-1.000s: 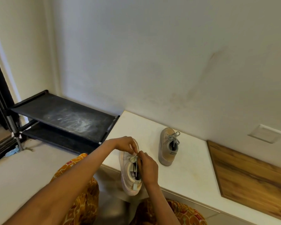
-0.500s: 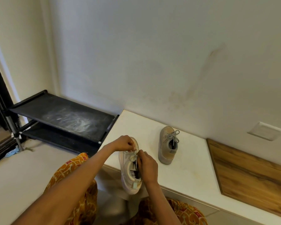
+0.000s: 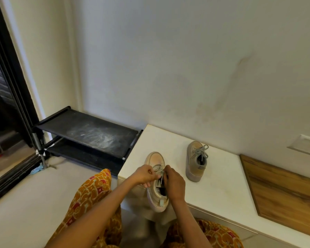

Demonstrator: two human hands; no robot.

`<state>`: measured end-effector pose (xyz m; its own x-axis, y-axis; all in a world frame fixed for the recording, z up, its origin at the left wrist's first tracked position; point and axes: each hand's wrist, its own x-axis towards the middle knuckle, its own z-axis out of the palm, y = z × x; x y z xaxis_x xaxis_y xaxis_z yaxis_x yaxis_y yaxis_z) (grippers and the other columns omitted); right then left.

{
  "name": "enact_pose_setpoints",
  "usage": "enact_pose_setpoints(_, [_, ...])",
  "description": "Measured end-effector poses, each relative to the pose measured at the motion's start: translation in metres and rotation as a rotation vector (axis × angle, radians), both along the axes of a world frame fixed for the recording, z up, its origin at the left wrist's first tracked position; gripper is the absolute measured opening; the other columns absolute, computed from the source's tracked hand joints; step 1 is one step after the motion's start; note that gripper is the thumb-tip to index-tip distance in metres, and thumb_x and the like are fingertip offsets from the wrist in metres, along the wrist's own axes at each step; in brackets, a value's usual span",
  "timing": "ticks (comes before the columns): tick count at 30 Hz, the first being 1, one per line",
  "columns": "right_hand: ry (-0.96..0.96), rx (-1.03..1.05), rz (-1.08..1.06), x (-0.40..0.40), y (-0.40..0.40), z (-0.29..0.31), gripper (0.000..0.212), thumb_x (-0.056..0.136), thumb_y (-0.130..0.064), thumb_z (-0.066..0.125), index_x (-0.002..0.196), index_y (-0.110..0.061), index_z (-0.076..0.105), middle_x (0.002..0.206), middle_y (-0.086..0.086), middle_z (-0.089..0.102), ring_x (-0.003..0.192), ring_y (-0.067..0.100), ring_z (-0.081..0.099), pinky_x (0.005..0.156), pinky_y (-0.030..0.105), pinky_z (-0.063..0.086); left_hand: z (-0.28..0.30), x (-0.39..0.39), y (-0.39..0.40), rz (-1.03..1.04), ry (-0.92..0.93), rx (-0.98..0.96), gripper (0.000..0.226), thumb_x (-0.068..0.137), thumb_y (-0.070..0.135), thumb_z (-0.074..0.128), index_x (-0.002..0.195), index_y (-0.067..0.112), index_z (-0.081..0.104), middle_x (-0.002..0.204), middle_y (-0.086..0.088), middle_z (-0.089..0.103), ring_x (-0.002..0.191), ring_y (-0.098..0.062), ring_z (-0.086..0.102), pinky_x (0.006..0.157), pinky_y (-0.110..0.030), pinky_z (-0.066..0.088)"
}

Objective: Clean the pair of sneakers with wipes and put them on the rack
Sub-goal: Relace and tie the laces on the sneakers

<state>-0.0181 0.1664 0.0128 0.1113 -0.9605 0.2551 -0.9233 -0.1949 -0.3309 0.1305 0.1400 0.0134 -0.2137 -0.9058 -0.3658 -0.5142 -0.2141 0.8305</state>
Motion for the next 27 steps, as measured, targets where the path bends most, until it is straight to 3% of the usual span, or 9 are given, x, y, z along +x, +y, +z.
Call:
enact_pose_setpoints(5, [0.024,0.044,-0.086,0.008,0.002,0.005,0.020,0.097,-0.031,0.042,0.106,-0.016,0.053,0.094,0.001,0.066,0.076,0.017,0.060,0.060,0.019,0.036,-0.007,-0.013,0.007,0.234,0.096,-0.091,0.014,0.084,0.028,0.067,0.085,0.016,0.061,0.082,-0.006,0.067,0.063,-0.015,0.061,0.065,-0.027,0.054])
enact_pose_setpoints(10, [0.019,0.073,-0.103,0.010,0.006,0.006,0.021,0.098,-0.031,0.042,0.109,-0.017,0.053,0.097,0.000,0.066,0.078,0.016,0.061,0.064,0.019,0.042,-0.008,-0.019,0.007,0.311,0.092,-0.124,0.013,0.082,0.029,0.069,0.075,0.020,0.063,0.080,-0.002,0.067,0.076,-0.018,0.065,0.072,-0.029,0.054])
enact_pose_setpoints(12, [0.009,0.074,-0.091,0.008,0.008,0.006,0.021,0.098,-0.031,0.040,0.109,-0.018,0.053,0.098,0.000,0.066,0.079,0.015,0.061,0.065,0.019,0.042,-0.006,-0.021,0.009,0.332,0.211,-0.132,0.008,0.084,0.023,0.068,0.079,0.016,0.065,0.079,-0.003,0.066,0.074,-0.017,0.063,0.071,-0.028,0.053])
enact_pose_setpoints(15, [-0.009,0.081,-0.081,0.008,0.010,0.008,0.023,0.098,-0.032,0.040,0.109,-0.017,0.053,0.099,0.000,0.066,0.080,0.016,0.061,0.063,0.017,0.036,-0.003,-0.022,0.019,0.354,0.484,-0.082,0.007,0.087,0.016,0.063,0.087,0.009,0.065,0.070,-0.007,0.063,0.059,-0.012,0.057,0.056,-0.021,0.048])
enact_pose_setpoints(17, [0.001,0.086,-0.082,0.009,0.009,0.009,0.024,0.098,-0.034,0.040,0.109,-0.016,0.053,0.099,0.001,0.065,0.081,0.017,0.061,0.061,0.016,0.033,-0.009,-0.019,0.023,0.391,0.534,-0.022,0.004,0.090,0.010,0.057,0.088,0.008,0.060,0.066,-0.006,0.060,0.052,-0.011,0.051,0.049,-0.021,0.043])
enact_pose_setpoints(20, [0.024,0.091,-0.084,0.007,0.005,0.010,0.025,0.098,-0.034,0.040,0.108,-0.015,0.052,0.100,0.002,0.065,0.082,0.018,0.061,0.053,0.014,0.027,-0.019,-0.013,0.025,0.349,0.444,0.045,0.003,0.092,0.010,0.053,0.089,0.009,0.055,0.062,-0.004,0.055,0.046,-0.012,0.045,0.044,-0.022,0.040])
enact_pose_setpoints(23, [0.010,0.090,-0.088,0.006,0.003,0.010,0.024,0.098,-0.033,0.041,0.108,-0.015,0.052,0.099,0.002,0.065,0.081,0.018,0.061,0.055,0.015,0.030,-0.020,-0.009,0.025,0.275,0.365,-0.010,0.010,0.093,0.021,0.056,0.099,0.013,0.055,0.067,-0.003,0.058,0.048,-0.011,0.050,0.044,-0.021,0.042])
enact_pose_setpoints(27, [-0.027,0.102,-0.077,0.003,0.001,0.008,0.020,0.098,-0.031,0.039,0.102,-0.017,0.052,0.096,0.002,0.066,0.069,0.013,0.051,0.059,0.016,0.033,-0.018,-0.008,0.011,0.265,0.180,-0.194,0.021,0.091,0.030,0.057,0.095,0.012,0.067,0.086,-0.002,0.066,0.077,-0.013,0.060,0.067,-0.019,0.048])
